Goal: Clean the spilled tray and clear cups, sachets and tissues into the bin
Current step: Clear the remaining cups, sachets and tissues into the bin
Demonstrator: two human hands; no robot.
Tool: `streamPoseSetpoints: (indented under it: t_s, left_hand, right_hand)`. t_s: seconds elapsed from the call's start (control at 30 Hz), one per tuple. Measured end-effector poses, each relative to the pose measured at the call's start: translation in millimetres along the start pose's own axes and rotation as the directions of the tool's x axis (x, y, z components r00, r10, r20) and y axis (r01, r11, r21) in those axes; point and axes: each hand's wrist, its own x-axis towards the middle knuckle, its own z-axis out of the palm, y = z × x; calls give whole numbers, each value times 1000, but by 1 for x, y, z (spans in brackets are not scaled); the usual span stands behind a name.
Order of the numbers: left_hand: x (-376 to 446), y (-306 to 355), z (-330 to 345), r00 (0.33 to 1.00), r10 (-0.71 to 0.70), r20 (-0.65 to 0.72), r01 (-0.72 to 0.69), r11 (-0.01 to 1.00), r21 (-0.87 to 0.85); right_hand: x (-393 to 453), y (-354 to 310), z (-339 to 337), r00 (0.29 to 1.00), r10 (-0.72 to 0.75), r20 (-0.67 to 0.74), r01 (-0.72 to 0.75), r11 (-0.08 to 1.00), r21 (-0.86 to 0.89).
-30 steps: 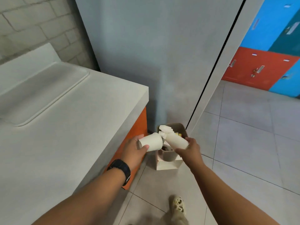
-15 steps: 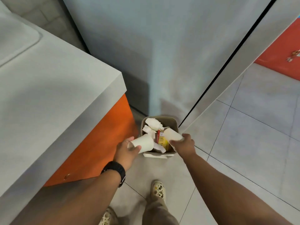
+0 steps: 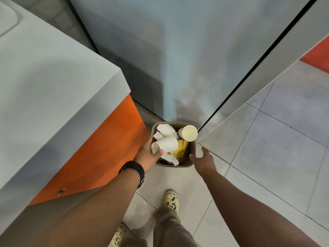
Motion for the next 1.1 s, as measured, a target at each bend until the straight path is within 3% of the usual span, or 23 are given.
streamPoseSetpoints:
  t_s: [0.23, 0.47, 0.63, 0.8, 1.1]
  left_hand:
    - [-11, -15, 7, 976, -155, 154, 124, 972, 197]
    - [-25, -26, -13, 973, -141, 181, 118, 984, 131]
    - [-55, -20, -42, 995, -81, 61, 78, 996, 49]
    - [-101, -9, -90, 999, 45, -25, -43, 996, 78]
    - [-196, -16, -190, 949, 225, -219, -229, 973, 10]
  right_hand:
    - [-5, -6, 1, 999, -27, 44, 29, 999, -43]
    - [-21, -26, 13, 992, -88, 90, 96, 992, -81]
    - [-49, -58, 30, 965, -225, 136, 236, 969, -70]
    - [-98, -106, 48, 889, -404, 216, 415, 910, -9]
    - [-220, -184, 88, 700, -712, 56, 697, 698, 163]
